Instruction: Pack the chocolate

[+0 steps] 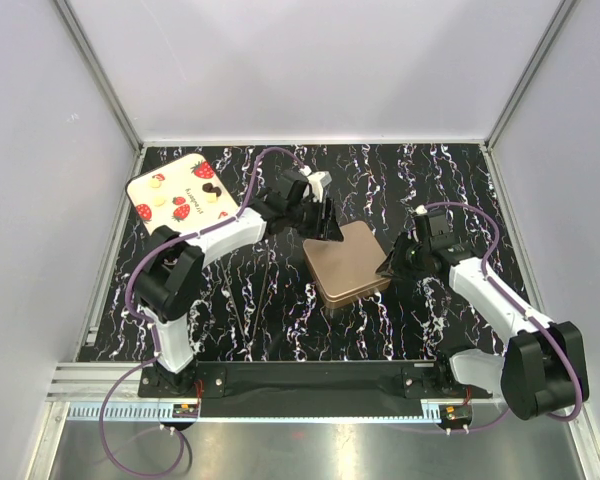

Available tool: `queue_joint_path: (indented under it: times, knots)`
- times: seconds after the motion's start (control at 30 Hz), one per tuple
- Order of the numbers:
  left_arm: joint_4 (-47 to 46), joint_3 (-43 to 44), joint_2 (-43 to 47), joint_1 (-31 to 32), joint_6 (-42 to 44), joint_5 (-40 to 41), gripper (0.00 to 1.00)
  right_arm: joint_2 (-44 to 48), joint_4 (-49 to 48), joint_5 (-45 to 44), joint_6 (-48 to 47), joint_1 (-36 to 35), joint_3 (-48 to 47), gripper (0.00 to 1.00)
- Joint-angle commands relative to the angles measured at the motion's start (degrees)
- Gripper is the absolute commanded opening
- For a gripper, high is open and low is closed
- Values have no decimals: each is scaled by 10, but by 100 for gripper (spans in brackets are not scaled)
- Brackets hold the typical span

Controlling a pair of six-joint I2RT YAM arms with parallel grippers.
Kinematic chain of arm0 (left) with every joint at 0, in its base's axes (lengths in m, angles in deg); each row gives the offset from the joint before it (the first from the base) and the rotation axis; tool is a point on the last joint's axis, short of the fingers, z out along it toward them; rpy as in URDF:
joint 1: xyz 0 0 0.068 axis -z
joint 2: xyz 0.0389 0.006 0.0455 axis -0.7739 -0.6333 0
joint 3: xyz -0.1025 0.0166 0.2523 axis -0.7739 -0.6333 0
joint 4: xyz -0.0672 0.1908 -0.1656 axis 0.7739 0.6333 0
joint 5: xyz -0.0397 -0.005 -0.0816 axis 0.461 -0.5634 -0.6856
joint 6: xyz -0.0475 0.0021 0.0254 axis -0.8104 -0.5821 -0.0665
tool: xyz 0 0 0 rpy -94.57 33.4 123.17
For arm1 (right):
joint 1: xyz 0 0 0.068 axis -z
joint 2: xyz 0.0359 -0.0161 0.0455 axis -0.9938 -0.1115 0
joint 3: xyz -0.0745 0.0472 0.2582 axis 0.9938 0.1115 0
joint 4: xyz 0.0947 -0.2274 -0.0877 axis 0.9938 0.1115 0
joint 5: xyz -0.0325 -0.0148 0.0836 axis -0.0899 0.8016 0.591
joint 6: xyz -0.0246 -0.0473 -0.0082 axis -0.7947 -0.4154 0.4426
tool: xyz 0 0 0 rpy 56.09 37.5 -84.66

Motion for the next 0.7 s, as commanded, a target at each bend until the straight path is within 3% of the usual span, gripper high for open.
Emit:
queue_joint_path:
  times: [0.0, 0.4, 0.67]
  knots:
    - [-30, -17, 36, 9, -4, -5, 58, 13, 25, -31, -4, -2, -6, 28]
    - [-43, -40, 44, 18, -9, 1, 57, -20, 37, 5, -16, -1, -105, 29]
    - [-63, -45, 39, 27, -25, -11, 56, -49, 23, 9, -14, -3, -80, 28]
